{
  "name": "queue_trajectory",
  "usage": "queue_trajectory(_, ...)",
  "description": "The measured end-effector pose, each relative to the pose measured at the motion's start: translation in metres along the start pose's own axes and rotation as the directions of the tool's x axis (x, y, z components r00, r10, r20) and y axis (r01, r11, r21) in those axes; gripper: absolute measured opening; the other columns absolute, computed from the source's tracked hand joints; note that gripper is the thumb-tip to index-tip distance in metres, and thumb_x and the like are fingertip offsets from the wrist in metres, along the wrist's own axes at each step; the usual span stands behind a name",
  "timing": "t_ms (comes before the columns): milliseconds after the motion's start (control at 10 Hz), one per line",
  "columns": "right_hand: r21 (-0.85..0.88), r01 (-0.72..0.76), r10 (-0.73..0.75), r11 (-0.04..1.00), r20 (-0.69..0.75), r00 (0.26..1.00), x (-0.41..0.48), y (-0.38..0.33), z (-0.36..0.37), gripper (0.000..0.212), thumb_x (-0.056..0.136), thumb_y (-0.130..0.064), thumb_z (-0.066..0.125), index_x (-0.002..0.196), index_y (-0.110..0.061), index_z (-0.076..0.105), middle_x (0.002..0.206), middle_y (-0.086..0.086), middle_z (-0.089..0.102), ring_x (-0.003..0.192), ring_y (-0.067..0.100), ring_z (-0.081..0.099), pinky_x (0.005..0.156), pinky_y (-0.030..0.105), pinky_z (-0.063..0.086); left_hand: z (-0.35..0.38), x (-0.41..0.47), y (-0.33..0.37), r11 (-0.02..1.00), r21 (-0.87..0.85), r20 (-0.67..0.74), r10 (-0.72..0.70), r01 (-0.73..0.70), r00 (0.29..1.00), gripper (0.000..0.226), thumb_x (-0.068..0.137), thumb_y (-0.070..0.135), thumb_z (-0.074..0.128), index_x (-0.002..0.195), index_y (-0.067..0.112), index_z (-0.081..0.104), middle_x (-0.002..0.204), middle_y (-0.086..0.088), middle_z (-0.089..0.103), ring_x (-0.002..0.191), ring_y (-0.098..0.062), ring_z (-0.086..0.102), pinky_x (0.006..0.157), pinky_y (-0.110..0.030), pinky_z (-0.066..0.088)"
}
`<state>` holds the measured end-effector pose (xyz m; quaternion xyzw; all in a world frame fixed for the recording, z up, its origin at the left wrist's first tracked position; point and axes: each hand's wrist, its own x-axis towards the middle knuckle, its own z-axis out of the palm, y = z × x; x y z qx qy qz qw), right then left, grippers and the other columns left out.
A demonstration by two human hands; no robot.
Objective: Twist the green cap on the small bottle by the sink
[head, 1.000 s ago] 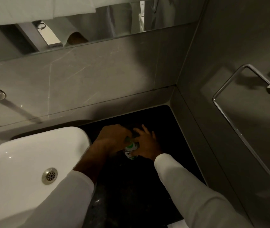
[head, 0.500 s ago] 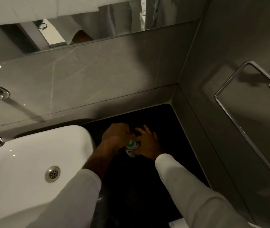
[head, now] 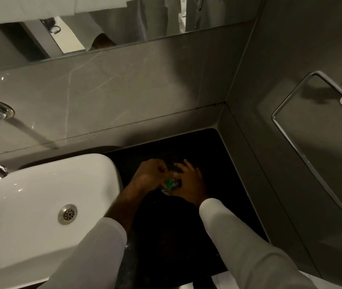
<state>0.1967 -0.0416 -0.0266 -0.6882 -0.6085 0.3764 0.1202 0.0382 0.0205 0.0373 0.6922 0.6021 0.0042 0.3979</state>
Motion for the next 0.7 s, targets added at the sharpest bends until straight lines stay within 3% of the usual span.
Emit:
queue_trajectory(200, -0.082, 0.019, -0.017, 0.996, 0.025, 1.0, -0.003, 0.001, 0.004, 0.059, 0.076, -0.056, 0.083, 0.13, -0.033, 0.073, 0.169, -0.01, 0.038, 0.166, 0.022, 0.011, 0.131, 0.062, 0.007, 0.004, -0.003, -0.009, 1.0, -0.013, -0.007, 0.027, -0.027, 1.0, 0.041, 0.067, 0.066, 0.075, 0.071, 0.025, 0.069, 0.067, 0.01, 0.071, 0.063, 0.017, 0.06, 0.053, -0.015, 0.04)
queue_trajectory(300, -0.093, 0.012, -0.009, 0.996, 0.028, 1.0, -0.007, -0.002, 0.004, 0.068, 0.078, -0.057, 0.081, 0.14, -0.034, 0.066, 0.17, -0.005, 0.037, 0.166, 0.025, 0.015, 0.131, 0.061, 0.012, 0.006, -0.008, -0.011, 0.999, -0.026, -0.042, 0.034, -0.036, 0.999, 0.043, 0.067, 0.069, 0.073, 0.073, 0.026, 0.069, 0.067, 0.011, 0.07, 0.066, 0.018, 0.059, 0.052, -0.014, 0.043)
queue_trajectory(400, -0.082, 0.013, -0.006, 0.997, 0.08, 0.997, -0.013, -0.003, -0.005, 0.088, 0.076, -0.054, 0.085, 0.153, -0.031, 0.052, 0.172, 0.0, 0.034, 0.166, 0.027, 0.017, 0.131, 0.058, 0.017, 0.006, -0.016, -0.011, 0.998, -0.041, -0.099, 0.053, -0.057, 0.994, 0.048, 0.065, 0.078, 0.066, 0.075, 0.031, 0.069, 0.066, 0.012, 0.07, 0.065, 0.014, 0.061, 0.051, -0.012, 0.046)
queue_trajectory(500, -0.07, 0.034, -0.022, 0.997, 0.156, 0.987, -0.028, -0.007, -0.035, 0.109, 0.076, -0.041, 0.089, 0.166, -0.026, 0.028, 0.176, 0.004, 0.023, 0.166, 0.03, 0.013, 0.133, 0.05, 0.02, -0.004, -0.027, -0.012, 0.998, -0.017, -0.155, 0.055, -0.058, 0.986, 0.058, 0.067, 0.088, 0.05, 0.075, 0.034, 0.068, 0.067, 0.012, 0.07, 0.065, -0.001, 0.066, 0.063, -0.023, 0.053)
queue_trajectory(600, -0.033, 0.087, -0.082, 0.996, 0.109, 0.991, -0.045, -0.014, -0.071, 0.1, 0.083, -0.034, 0.085, 0.166, -0.026, 0.029, 0.177, 0.002, 0.02, 0.166, 0.026, 0.015, 0.133, 0.042, 0.021, -0.018, -0.035, -0.014, 0.991, 0.11, -0.171, 0.089, -0.071, 0.981, 0.052, 0.073, 0.084, 0.049, 0.086, 0.037, 0.068, 0.086, 0.012, 0.072, 0.085, -0.011, 0.069, 0.078, -0.034, 0.056)
queue_trajectory(700, -0.028, 0.251, -0.251, 0.968, -0.212, 0.945, -0.092, -0.036, -0.133, 0.078, 0.089, -0.033, 0.08, 0.158, -0.025, 0.046, 0.17, -0.002, 0.036, 0.159, 0.018, 0.034, 0.13, 0.039, 0.031, -0.042, -0.048, -0.009, 0.9, 0.419, -0.182, 0.216, -0.123, 0.959, 0.068, 0.085, 0.075, 0.045, 0.132, 0.027, 0.057, 0.14, -0.003, 0.057, 0.133, -0.025, 0.049, 0.111, -0.05, 0.038)
